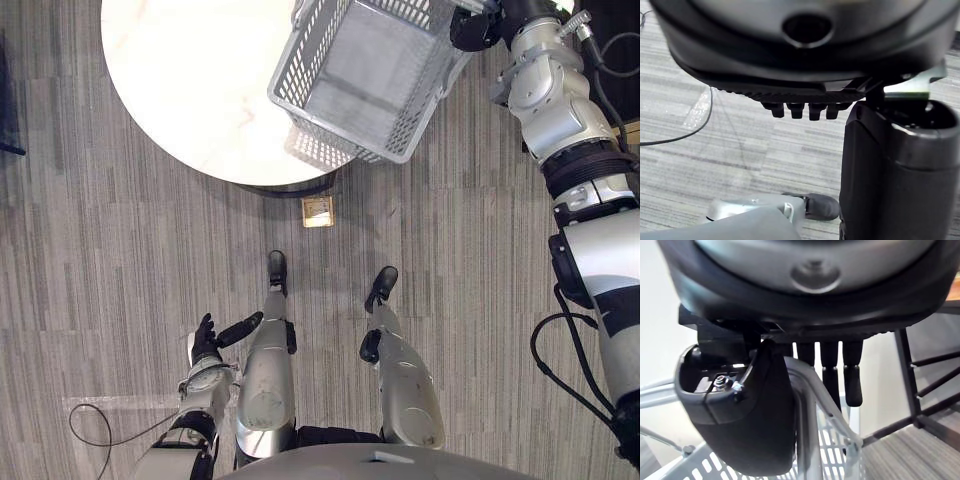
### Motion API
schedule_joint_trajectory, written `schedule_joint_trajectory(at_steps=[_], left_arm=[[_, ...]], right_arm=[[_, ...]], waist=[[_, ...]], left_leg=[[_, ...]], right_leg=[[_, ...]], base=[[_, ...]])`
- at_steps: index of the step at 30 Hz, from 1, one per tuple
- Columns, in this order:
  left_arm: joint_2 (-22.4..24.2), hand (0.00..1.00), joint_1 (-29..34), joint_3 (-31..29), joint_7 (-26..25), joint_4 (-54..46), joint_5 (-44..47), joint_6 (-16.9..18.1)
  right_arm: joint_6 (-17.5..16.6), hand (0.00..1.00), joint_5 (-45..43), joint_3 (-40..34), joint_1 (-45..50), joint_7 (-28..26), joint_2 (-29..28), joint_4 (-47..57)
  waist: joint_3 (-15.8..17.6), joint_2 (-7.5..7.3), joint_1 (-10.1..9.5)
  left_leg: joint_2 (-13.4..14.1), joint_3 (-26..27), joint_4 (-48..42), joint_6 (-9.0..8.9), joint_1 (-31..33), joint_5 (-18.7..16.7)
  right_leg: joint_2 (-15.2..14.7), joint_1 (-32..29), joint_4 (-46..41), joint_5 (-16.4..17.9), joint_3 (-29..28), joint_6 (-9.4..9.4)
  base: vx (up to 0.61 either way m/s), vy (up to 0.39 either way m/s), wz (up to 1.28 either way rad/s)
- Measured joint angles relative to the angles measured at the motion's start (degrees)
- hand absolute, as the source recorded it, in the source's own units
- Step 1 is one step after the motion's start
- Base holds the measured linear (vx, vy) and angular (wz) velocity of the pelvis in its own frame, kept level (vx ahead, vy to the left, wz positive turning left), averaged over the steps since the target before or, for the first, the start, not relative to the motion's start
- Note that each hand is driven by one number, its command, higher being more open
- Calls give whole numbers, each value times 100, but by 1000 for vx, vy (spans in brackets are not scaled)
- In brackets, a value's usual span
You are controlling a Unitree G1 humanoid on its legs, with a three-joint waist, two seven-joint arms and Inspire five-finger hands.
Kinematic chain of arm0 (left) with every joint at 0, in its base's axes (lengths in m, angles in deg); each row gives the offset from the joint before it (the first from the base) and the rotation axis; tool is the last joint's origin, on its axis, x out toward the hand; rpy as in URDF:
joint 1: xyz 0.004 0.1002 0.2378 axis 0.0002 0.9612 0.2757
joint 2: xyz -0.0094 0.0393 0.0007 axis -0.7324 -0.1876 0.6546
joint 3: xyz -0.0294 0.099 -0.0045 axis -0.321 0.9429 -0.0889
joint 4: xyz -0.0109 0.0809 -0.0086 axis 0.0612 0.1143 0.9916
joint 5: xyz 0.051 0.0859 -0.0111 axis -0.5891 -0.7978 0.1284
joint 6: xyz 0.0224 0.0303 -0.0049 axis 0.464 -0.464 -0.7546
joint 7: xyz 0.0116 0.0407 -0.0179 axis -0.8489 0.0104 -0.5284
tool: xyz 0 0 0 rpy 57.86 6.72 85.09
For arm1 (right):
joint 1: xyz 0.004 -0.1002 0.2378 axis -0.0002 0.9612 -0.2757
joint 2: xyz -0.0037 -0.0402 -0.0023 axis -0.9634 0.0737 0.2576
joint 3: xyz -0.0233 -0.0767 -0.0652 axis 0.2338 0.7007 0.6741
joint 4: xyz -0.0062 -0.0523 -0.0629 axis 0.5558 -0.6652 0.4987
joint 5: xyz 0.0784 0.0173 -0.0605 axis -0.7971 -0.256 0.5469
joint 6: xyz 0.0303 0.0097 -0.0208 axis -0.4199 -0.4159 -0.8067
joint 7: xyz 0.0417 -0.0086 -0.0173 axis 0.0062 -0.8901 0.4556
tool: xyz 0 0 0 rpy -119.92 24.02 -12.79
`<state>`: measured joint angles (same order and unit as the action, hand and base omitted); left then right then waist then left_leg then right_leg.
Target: Pick vegetable in the basket
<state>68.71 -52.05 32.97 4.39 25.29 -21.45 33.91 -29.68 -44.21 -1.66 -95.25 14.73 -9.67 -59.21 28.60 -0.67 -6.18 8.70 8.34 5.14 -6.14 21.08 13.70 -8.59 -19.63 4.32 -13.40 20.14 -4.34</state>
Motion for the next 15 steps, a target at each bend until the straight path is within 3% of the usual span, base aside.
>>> schedule_joint_trajectory(at_steps=[15], left_arm=[[8, 100, -8, -6, -136, -12, -33, -14]], right_arm=[[113, 0, 261, 138, -45, -11, -284, 5]], waist=[[-1, -1, -12]], left_leg=[[88, -6, 0, -30, -81, 59]], right_leg=[[88, 79, 6, -23, 2, 21]], base=[[-36, 2, -1]])
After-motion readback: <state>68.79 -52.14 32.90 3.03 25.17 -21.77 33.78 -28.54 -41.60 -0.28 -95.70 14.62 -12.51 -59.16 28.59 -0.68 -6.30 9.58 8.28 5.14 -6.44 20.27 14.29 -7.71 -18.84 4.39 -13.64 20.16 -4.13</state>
